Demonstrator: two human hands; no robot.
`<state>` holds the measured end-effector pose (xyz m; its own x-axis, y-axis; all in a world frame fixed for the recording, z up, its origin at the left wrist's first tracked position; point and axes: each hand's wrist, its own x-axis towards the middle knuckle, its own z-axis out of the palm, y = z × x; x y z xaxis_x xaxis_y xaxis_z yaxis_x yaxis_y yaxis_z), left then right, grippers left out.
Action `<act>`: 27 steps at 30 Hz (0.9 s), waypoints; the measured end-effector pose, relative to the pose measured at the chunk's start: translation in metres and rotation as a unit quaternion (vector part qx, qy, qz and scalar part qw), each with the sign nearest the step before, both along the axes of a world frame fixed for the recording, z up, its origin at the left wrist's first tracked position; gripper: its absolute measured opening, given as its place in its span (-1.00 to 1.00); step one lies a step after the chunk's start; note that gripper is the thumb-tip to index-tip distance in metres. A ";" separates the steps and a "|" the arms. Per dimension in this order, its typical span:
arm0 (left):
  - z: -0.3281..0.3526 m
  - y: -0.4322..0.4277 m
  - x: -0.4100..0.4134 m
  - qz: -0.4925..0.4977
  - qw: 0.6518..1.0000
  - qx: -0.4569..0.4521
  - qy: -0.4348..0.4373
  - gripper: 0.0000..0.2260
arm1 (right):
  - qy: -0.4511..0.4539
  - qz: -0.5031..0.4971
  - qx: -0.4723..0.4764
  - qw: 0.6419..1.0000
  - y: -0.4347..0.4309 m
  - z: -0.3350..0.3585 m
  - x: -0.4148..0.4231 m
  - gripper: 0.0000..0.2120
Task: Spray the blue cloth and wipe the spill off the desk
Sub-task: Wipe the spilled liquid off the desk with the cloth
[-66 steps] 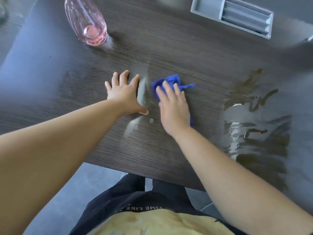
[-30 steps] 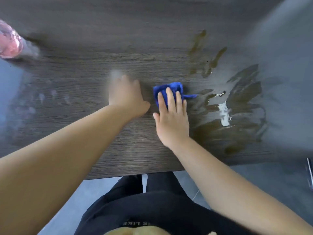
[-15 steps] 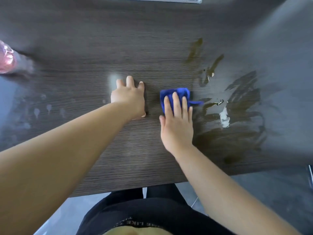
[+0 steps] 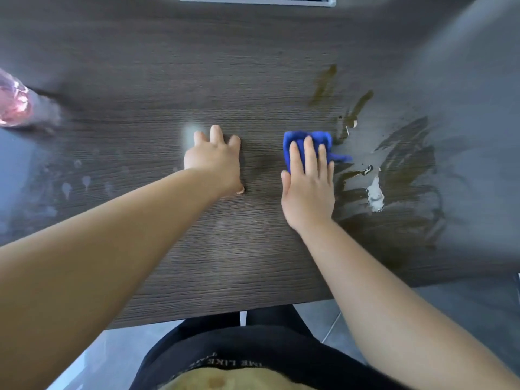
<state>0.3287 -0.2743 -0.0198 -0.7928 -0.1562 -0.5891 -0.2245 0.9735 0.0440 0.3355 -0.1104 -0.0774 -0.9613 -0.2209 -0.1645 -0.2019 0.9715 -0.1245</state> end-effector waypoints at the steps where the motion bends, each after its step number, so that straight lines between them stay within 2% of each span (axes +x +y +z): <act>1: 0.001 0.000 -0.002 0.002 1.000 0.000 0.001 -0.24 | -0.009 0.005 0.012 1.000 -0.001 0.001 0.011 -0.47; 5: -0.001 -0.001 -0.020 -0.025 0.999 0.008 0.037 -0.05 | -0.023 0.052 0.038 0.998 -0.003 0.002 -0.013 -0.47; 9: -0.007 -0.001 -0.034 -0.033 0.999 0.009 0.024 0.11 | -0.015 0.008 0.015 1.000 0.009 0.000 -0.081 -0.50; 12: -0.006 0.001 -0.038 -0.033 0.999 0.007 0.014 0.13 | -0.009 -0.003 0.017 1.000 0.018 0.000 -0.081 -0.50; 18: -0.010 0.002 -0.040 -0.029 0.999 0.005 0.012 0.12 | -0.016 0.022 0.021 0.999 0.009 -0.001 -0.015 -0.45; 22: -0.010 0.003 -0.042 -0.029 1.000 0.000 0.006 0.13 | -0.006 0.077 0.012 0.997 0.005 -0.003 -0.063 -0.48; 27: -0.008 0.003 -0.043 -0.018 1.000 0.006 -0.002 0.13 | -0.025 0.022 0.033 0.999 -0.005 -0.001 -0.122 -0.49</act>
<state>0.2861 -0.2713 -0.0275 -0.7958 -0.1217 -0.5932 -0.1904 0.9802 0.0545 0.2133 -0.1158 -0.0783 -0.9415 -0.2491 -0.2269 -0.2389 0.9684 -0.0718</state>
